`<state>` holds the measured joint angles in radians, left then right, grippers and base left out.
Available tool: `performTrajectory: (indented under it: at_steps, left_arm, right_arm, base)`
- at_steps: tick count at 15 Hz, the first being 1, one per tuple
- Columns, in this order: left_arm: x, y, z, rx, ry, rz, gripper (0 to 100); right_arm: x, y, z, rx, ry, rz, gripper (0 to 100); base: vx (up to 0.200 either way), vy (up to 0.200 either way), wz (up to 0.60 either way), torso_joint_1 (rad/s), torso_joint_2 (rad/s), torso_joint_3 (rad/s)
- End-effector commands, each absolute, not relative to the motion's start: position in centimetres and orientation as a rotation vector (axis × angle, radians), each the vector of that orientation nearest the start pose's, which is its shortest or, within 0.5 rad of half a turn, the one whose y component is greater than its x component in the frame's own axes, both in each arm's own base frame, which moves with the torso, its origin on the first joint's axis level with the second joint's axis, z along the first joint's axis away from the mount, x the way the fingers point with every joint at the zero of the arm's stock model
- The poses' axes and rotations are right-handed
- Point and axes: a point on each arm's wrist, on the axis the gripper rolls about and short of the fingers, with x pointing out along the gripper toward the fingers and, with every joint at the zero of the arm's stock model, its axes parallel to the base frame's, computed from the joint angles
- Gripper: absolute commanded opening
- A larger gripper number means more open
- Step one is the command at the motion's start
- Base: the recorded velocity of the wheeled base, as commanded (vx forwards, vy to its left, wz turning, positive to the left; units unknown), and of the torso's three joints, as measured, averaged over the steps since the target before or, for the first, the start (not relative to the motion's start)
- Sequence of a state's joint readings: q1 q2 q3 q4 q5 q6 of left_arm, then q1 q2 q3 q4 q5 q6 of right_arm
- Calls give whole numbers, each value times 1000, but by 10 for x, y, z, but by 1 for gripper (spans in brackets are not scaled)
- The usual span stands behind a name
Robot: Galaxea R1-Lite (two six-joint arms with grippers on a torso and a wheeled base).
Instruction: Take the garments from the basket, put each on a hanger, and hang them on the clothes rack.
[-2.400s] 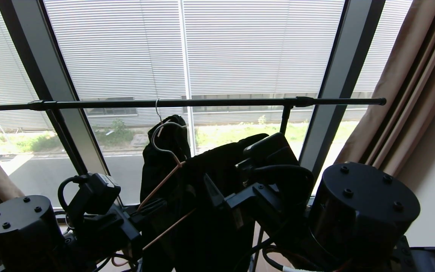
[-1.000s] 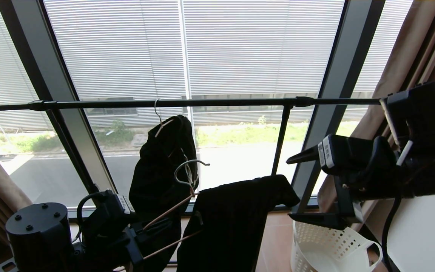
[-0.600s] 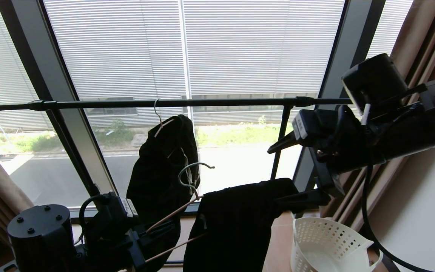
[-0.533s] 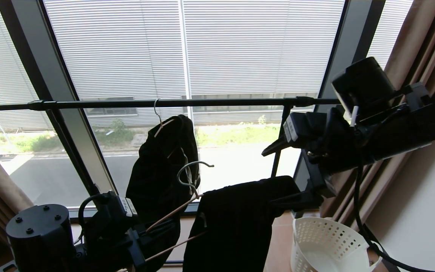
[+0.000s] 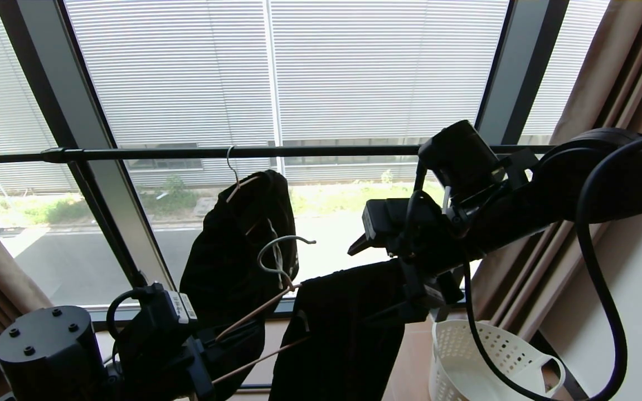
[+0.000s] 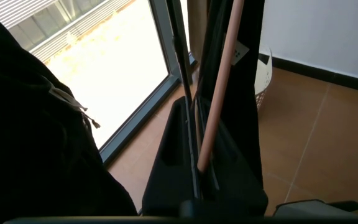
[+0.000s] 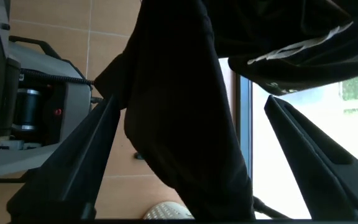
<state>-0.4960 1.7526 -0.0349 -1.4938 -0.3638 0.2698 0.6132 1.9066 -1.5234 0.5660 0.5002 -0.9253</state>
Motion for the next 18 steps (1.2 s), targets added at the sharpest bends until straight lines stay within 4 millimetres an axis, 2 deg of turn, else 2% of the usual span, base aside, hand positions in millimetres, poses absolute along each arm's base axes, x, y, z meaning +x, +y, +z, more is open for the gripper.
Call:
performTrajectory:
  at_steps: [1, 7, 8, 12, 18]
  left_arm:
    - [173, -105, 86, 269, 128, -895, 0]
    - [173, -106, 87, 267, 117, -899, 0]
    - [173, -106, 86, 266, 121, -899, 0]
    - [174, -107, 86, 264, 114, -898, 0]
    - [176, -109, 71, 270, 170, -904, 0]
  right_arm:
    - [279, 214, 202, -818, 458, 1423, 100]
    - [282, 220, 194, -829, 479, 1422, 100]
    - [282, 220, 194, -828, 482, 1423, 0]
    - [283, 222, 192, -830, 482, 1428, 0]
    - [282, 222, 193, -836, 484, 1423, 0]
  base:
    - [0, 0, 0, 0, 0, 0]
    - [0, 0, 0, 0, 0, 0]
    - [0, 0, 0, 0, 0, 0]
    - [0, 0, 0, 0, 0, 0]
    - [0, 0, 0, 0, 0, 0]
